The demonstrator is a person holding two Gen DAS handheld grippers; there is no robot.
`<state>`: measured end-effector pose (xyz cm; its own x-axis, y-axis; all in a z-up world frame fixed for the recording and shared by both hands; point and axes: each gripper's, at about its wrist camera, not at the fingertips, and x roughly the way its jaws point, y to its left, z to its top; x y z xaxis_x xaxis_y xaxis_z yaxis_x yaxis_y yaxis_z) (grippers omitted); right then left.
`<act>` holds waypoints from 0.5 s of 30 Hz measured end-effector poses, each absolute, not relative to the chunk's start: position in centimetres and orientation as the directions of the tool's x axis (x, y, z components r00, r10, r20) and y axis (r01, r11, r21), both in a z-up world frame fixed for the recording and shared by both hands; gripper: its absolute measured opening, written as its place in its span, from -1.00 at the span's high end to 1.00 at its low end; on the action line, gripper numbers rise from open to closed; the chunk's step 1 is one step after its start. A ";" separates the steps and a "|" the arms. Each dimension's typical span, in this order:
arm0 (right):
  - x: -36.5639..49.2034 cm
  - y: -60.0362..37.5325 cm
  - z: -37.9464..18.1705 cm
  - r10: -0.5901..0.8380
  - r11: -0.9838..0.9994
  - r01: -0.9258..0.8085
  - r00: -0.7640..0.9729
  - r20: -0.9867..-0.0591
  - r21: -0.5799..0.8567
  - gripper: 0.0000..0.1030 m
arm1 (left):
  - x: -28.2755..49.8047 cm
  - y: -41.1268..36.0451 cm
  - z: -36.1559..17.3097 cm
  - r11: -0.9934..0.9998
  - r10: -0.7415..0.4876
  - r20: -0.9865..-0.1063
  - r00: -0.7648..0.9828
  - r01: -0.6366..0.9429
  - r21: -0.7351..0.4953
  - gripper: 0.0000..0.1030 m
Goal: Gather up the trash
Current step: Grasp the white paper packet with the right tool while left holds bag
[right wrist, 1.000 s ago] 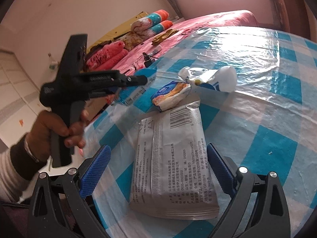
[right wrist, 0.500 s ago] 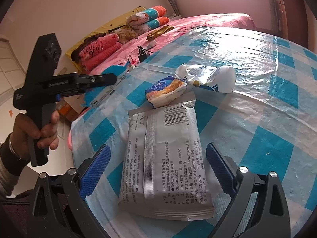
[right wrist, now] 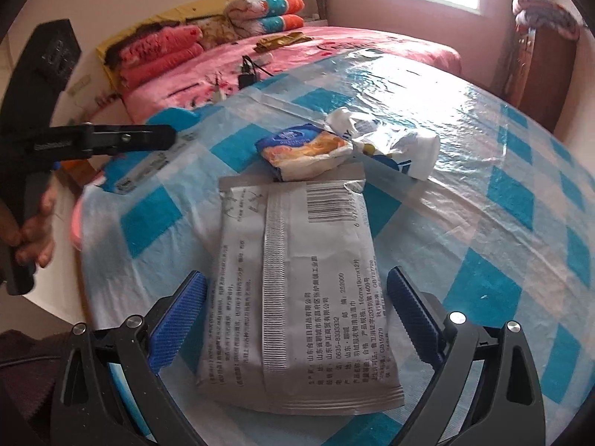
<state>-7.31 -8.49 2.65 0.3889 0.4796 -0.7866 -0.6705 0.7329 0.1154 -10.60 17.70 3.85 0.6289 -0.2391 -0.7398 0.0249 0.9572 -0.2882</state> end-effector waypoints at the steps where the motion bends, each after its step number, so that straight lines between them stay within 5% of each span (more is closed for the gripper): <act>1: -7.4 -8.2 2.6 0.457 0.742 -0.665 0.404 -0.793 0.089 -0.85 | -10.7 17.9 3.7 0.956 -0.241 -0.739 0.629 0.025 -0.291 0.11; 15: -8.1 -7.8 2.4 0.388 0.781 -0.624 0.463 -0.797 0.017 -0.55 | -12.3 20.2 2.8 0.952 -0.257 -0.713 0.652 0.043 -0.304 0.11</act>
<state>-8.08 -7.80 2.44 0.4626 0.3876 -0.7973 -0.6243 0.7810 0.0175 -12.33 20.16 2.78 0.6524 -0.2572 -0.7129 0.0425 0.9516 -0.3044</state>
